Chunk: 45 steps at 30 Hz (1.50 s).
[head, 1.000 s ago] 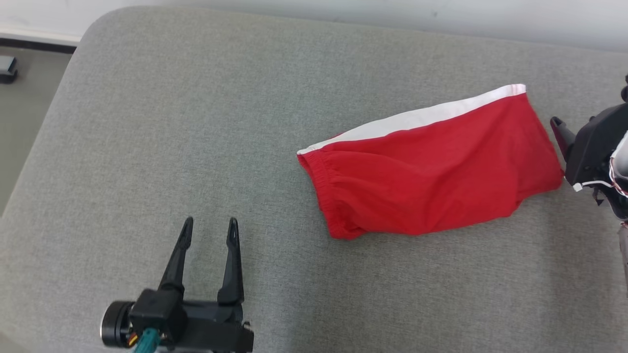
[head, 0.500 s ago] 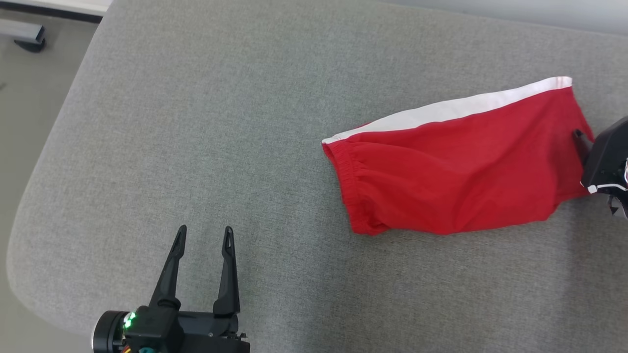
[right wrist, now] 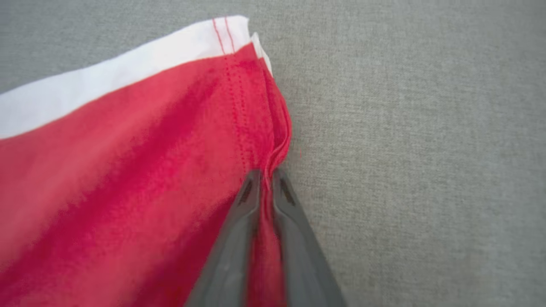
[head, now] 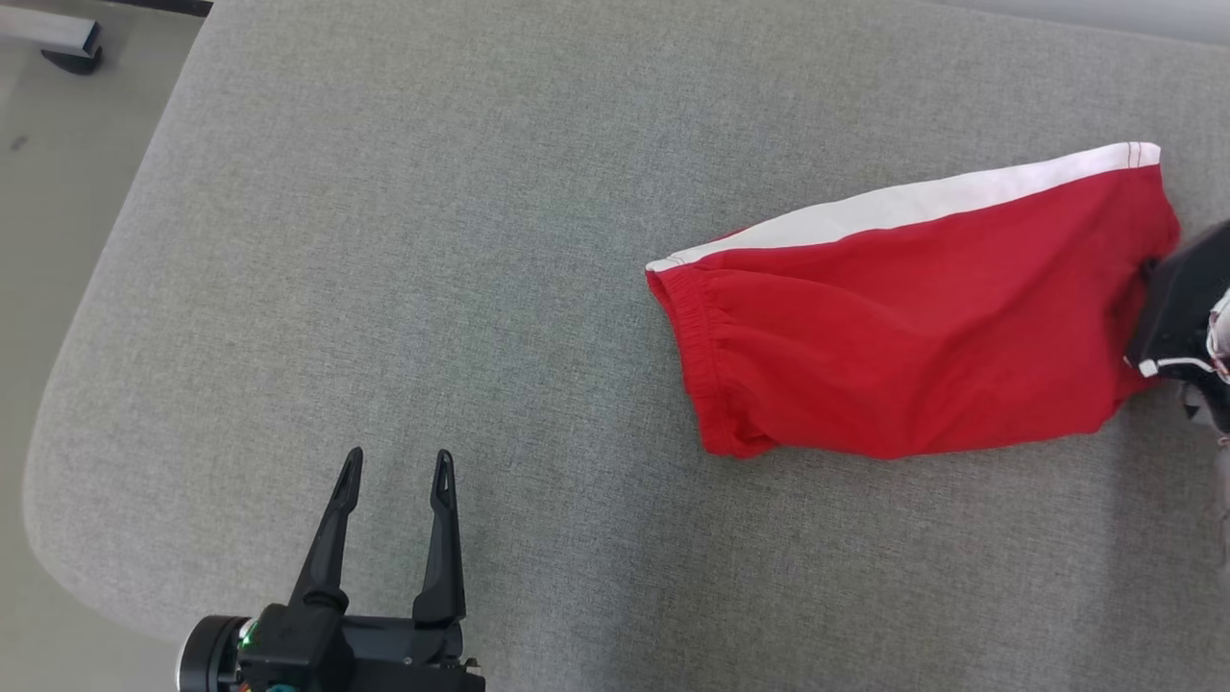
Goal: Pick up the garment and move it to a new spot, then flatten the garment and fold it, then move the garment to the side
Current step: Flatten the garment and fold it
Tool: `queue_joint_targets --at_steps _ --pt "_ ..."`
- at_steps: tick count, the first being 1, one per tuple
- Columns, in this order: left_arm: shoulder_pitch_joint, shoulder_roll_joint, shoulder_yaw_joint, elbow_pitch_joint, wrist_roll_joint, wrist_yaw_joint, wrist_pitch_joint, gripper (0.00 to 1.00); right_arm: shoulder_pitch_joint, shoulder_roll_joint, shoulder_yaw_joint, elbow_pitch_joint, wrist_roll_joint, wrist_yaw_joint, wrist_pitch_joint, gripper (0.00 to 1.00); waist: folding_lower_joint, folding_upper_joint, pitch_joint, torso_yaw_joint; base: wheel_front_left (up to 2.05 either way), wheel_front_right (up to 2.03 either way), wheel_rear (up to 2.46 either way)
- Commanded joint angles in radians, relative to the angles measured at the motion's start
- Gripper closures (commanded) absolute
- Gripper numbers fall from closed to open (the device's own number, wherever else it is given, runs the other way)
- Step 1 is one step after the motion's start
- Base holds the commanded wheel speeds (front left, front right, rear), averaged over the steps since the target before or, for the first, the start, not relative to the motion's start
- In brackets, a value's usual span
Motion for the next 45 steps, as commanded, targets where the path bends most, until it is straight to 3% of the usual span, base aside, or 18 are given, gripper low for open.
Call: queue_joint_targets --at_steps 1,17,32,38,45 --pt "0.0 -0.002 0.003 0.006 -0.006 0.002 -0.003 0.0 0.047 0.004 -0.001 0.009 -0.008 0.0 0.009 1.0 0.0 0.0001 -0.006 -0.006 0.0 0.0 0.0" --pt "0.028 -0.002 0.01 0.036 -0.03 -0.001 -0.003 0.0 0.169 -0.008 -0.064 -0.132 -0.004 0.0 -0.058 1.0 0.0 0.0001 -0.103 -0.084 0.0 0.0 0.0" --pt "0.063 -0.002 0.021 0.048 -0.035 -0.009 -0.003 0.0 0.277 -0.055 -0.143 -0.218 -0.176 0.0 -0.144 1.0 0.0 0.0001 -0.173 -0.115 0.0 0.0 0.0" --pt "0.074 -0.002 0.026 0.053 -0.039 -0.006 -0.003 0.0 0.281 -0.005 -0.085 -0.265 -0.154 0.0 -0.121 1.0 0.0 0.0001 -0.195 -0.117 0.0 0.0 0.0" --pt "0.074 -0.002 0.024 0.055 -0.048 -0.004 -0.003 0.0 0.265 0.025 0.073 -0.32 -0.075 0.0 -0.101 1.0 0.0 0.0001 -0.205 -0.122 0.0 0.0 0.0"
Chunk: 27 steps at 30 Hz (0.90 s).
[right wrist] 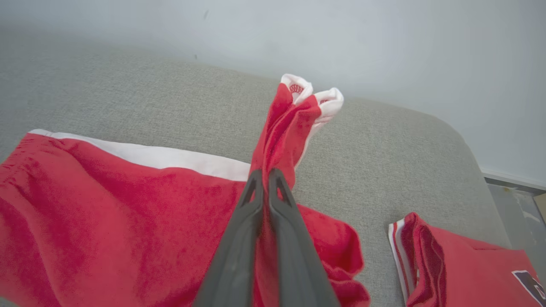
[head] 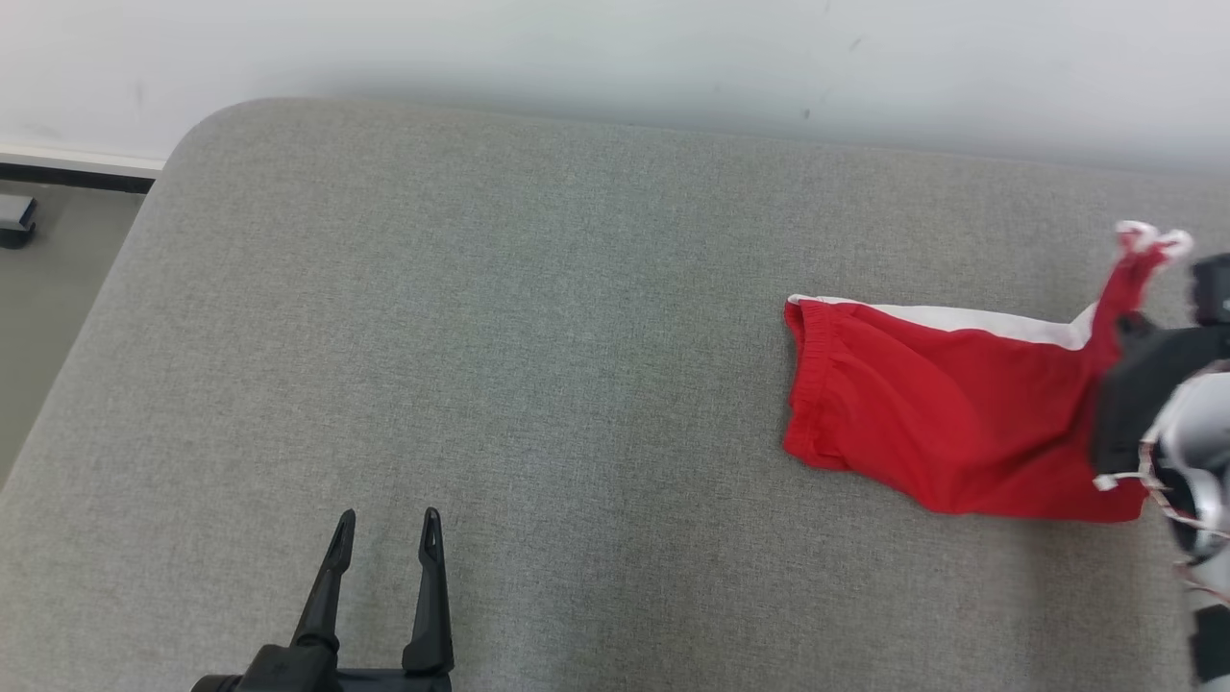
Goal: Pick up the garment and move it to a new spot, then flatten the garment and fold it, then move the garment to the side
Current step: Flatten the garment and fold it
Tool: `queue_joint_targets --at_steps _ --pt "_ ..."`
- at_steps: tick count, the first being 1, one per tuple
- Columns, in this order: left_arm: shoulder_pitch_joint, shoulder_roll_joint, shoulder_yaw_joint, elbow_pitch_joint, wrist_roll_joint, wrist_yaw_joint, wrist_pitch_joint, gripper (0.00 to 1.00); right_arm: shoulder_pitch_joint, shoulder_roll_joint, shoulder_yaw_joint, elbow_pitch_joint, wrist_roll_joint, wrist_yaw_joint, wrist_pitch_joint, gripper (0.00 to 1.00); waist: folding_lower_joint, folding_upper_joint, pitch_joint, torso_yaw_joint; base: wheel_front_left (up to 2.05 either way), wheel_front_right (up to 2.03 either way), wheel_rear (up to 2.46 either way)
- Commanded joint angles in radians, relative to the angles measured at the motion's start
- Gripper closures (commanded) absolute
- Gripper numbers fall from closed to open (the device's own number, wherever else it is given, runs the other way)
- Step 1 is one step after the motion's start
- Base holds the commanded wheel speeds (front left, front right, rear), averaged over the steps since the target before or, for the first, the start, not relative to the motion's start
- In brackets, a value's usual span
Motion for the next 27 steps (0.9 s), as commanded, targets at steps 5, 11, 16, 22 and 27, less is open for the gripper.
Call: queue_joint_targets --at_steps 5,11,16,22,27 --pt "-0.003 -0.001 -0.007 -0.001 -0.015 0.004 -0.003 0.0 -0.043 0.031 0.128 0.007 0.044 0.0 0.01 1.0 0.0001 0.0 0.004 0.008 0.0 0.0 0.0" --pt "-0.007 -0.001 -0.015 0.004 -0.025 0.008 -0.003 0.0 -0.084 0.06 0.208 0.059 0.072 0.0 -0.002 1.0 0.0001 0.0 0.003 0.03 0.0 0.0 0.0" --pt "-0.005 -0.001 -0.02 0.001 -0.032 0.013 -0.003 0.0 -0.114 0.095 0.279 0.113 0.093 0.0 -0.005 1.0 0.0001 0.0 0.006 0.05 0.0 0.0 0.0" --pt "-0.006 -0.001 -0.029 0.004 -0.038 0.017 -0.003 0.0 -0.131 0.12 0.318 0.171 0.107 0.0 -0.016 1.0 0.0001 0.0 0.008 0.07 0.0 0.0 0.0" --pt "-0.006 -0.001 -0.032 0.004 -0.042 0.02 -0.003 0.0 -0.141 0.143 0.327 0.22 0.115 0.0 -0.037 1.0 0.0001 0.0 0.009 0.08 0.0 0.0 0.0"
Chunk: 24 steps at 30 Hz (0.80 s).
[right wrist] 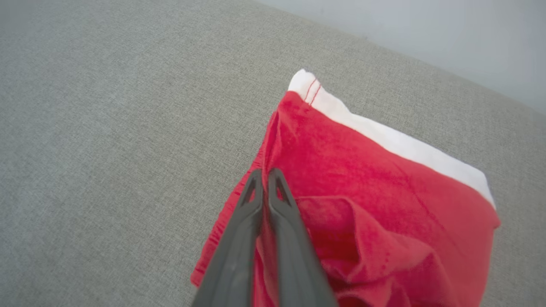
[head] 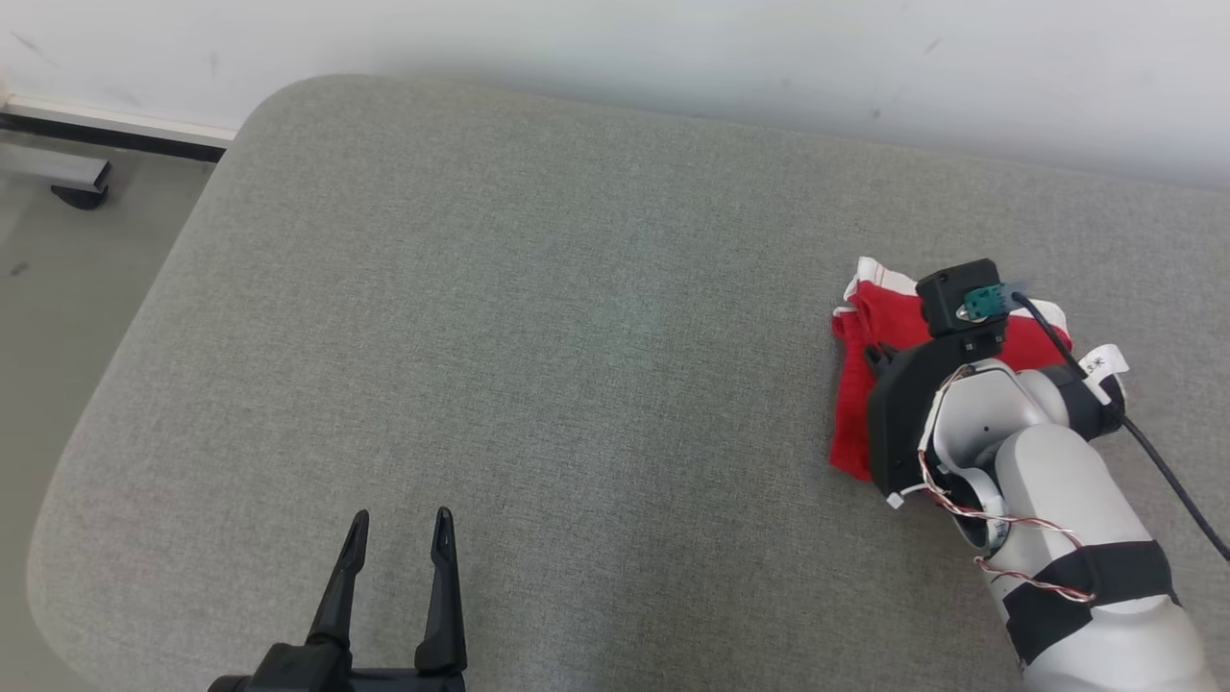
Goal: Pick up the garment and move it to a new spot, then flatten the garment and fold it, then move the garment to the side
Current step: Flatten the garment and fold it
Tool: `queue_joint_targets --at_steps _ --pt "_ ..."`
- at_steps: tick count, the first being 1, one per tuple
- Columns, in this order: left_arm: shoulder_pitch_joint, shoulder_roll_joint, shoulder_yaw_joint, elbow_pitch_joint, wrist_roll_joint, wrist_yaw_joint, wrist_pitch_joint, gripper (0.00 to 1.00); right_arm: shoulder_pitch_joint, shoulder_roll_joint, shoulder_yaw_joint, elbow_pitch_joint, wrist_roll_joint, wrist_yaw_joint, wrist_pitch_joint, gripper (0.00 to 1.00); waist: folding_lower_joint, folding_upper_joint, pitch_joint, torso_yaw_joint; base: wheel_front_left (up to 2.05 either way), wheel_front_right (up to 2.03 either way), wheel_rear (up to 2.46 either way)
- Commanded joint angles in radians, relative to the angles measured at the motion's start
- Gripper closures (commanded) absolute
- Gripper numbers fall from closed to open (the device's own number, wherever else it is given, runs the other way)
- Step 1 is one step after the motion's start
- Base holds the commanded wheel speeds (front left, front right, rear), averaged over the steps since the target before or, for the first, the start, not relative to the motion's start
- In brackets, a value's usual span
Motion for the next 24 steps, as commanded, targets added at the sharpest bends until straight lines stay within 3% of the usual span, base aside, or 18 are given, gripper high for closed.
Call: queue_joint_targets --at_steps 1,2,3,4,12,19,24 --pt "-0.001 -0.001 -0.001 0.001 -0.004 0.003 -0.003 0.0 -0.01 0.007 0.005 0.012 0.013 0.0 -0.005 1.0 0.0 -0.0001 0.001 0.002 0.0 0.0 0.0" --pt "-0.001 -0.001 -0.001 0.0 -0.005 0.003 -0.003 0.0 -0.014 0.01 0.008 0.02 0.014 0.0 -0.008 0.77 0.0 -0.0001 0.001 0.003 0.0 0.0 0.0" --pt "0.0 -0.001 0.0 0.0 -0.005 0.004 -0.003 0.0 -0.018 0.014 0.008 0.022 0.019 0.0 -0.016 0.05 0.0 -0.0001 0.001 0.003 0.0 0.0 0.0" --pt "0.001 -0.001 0.001 -0.001 -0.006 0.006 -0.003 0.0 -0.022 0.02 0.003 0.022 0.025 0.0 -0.027 0.0 0.0 -0.0001 0.001 0.002 0.0 0.0 0.0" --pt "0.015 -0.001 0.013 0.0 -0.001 0.009 -0.003 0.0 -0.044 0.046 -0.032 -0.063 0.164 0.0 -0.112 0.0 0.0 -0.0001 -0.013 -0.028 0.0 0.0 0.0" --pt "0.019 -0.001 0.012 0.005 0.006 -0.003 -0.003 0.0 0.006 -0.063 -0.205 -0.079 0.056 0.0 -0.185 0.0 0.0 -0.0001 -0.036 -0.052 0.0 0.0 0.0" --pt "0.026 -0.001 0.01 0.004 0.006 -0.003 -0.003 0.0 0.056 -0.1 -0.272 -0.041 -0.016 0.0 -0.201 0.0 0.0 -0.0001 -0.039 -0.054 0.0 0.0 0.0"
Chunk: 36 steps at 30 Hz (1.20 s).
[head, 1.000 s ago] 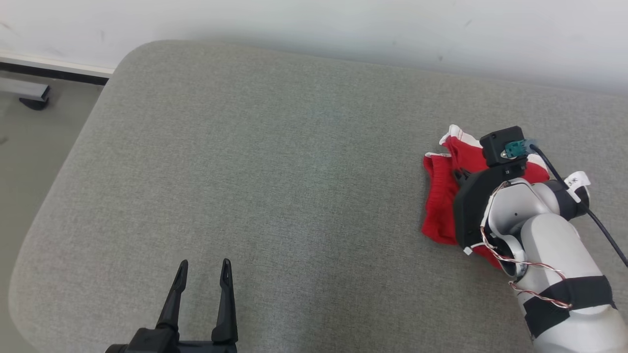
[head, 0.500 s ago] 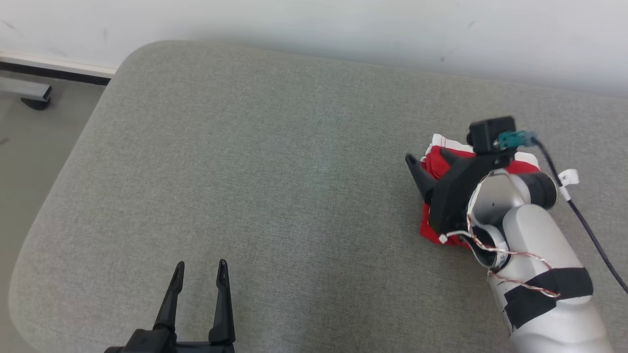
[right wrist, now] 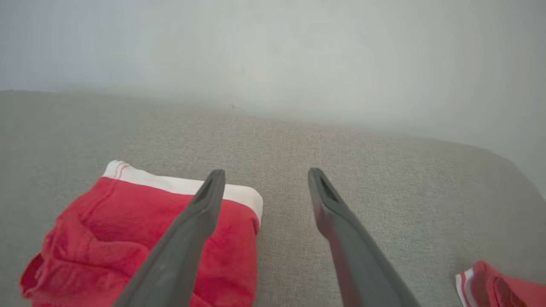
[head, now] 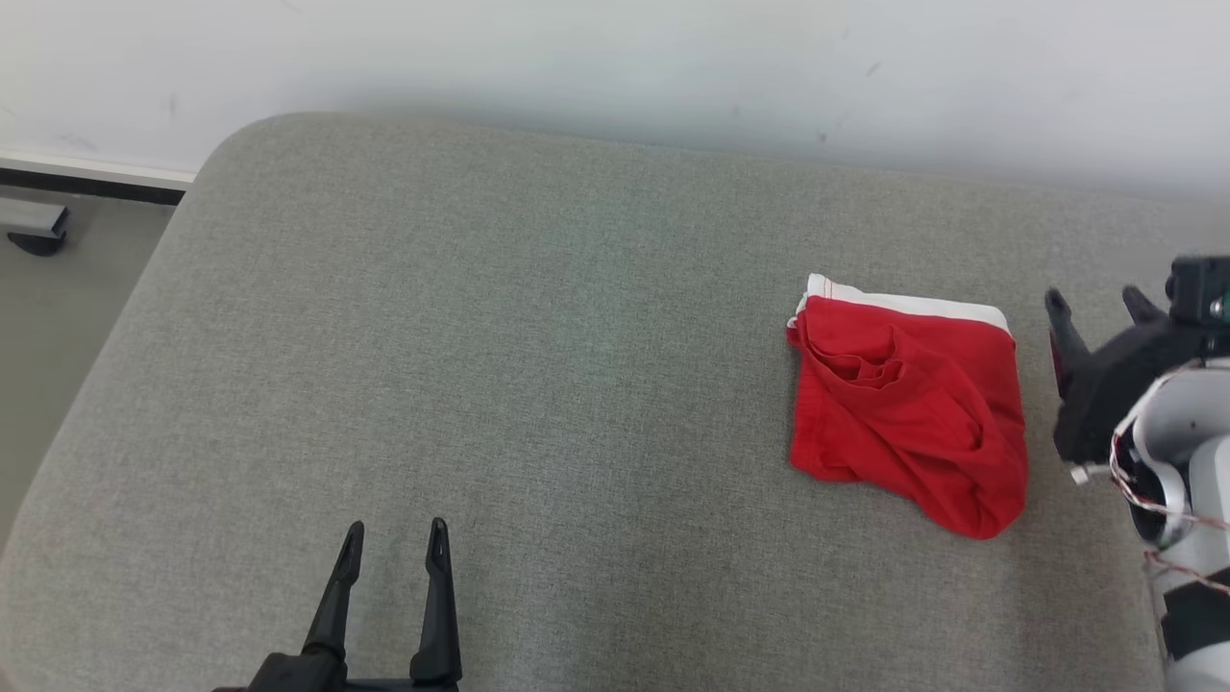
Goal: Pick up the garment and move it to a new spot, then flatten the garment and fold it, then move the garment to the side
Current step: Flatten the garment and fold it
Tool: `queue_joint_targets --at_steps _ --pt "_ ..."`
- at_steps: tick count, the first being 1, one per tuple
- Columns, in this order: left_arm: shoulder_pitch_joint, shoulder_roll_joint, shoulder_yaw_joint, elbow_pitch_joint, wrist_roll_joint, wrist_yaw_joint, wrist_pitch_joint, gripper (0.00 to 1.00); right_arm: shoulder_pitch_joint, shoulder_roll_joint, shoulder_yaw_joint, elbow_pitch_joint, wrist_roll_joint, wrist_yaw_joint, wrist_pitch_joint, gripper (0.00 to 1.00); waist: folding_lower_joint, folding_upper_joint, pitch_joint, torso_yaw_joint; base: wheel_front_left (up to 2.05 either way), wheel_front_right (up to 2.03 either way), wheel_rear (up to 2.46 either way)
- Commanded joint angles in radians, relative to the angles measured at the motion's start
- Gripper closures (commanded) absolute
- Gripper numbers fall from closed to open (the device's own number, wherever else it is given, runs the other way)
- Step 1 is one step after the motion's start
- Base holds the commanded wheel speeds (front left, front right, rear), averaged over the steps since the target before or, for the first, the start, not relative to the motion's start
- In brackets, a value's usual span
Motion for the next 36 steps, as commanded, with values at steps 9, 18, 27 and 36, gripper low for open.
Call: queue_joint_targets --at_steps 9,18,27,36 --pt "0.005 -0.001 0.009 0.004 0.013 -0.01 -0.003 0.0 0.04 0.014 -0.001 0.086 -0.069 0.0 -0.05 1.0 0.0001 -0.0001 0.015 0.0 0.0 0.0 0.0" --pt "0.001 0.0 0.01 0.013 0.02 -0.018 -0.003 0.0 0.047 0.049 0.144 0.123 0.024 0.0 -0.019 1.0 0.0001 -0.0001 0.012 0.017 0.0 0.0 0.0" --pt "0.008 0.0 0.02 0.005 0.019 -0.013 -0.003 0.0 0.113 0.044 0.345 -0.004 0.139 0.0 0.063 1.0 0.0001 -0.0001 0.005 0.011 0.0 0.0 0.0" --pt "0.0 -0.001 0.017 0.005 0.017 -0.011 -0.003 0.0 0.147 0.087 0.502 -0.081 0.202 0.0 0.093 1.0 0.0001 -0.0001 0.004 -0.007 0.0 0.0 0.0"
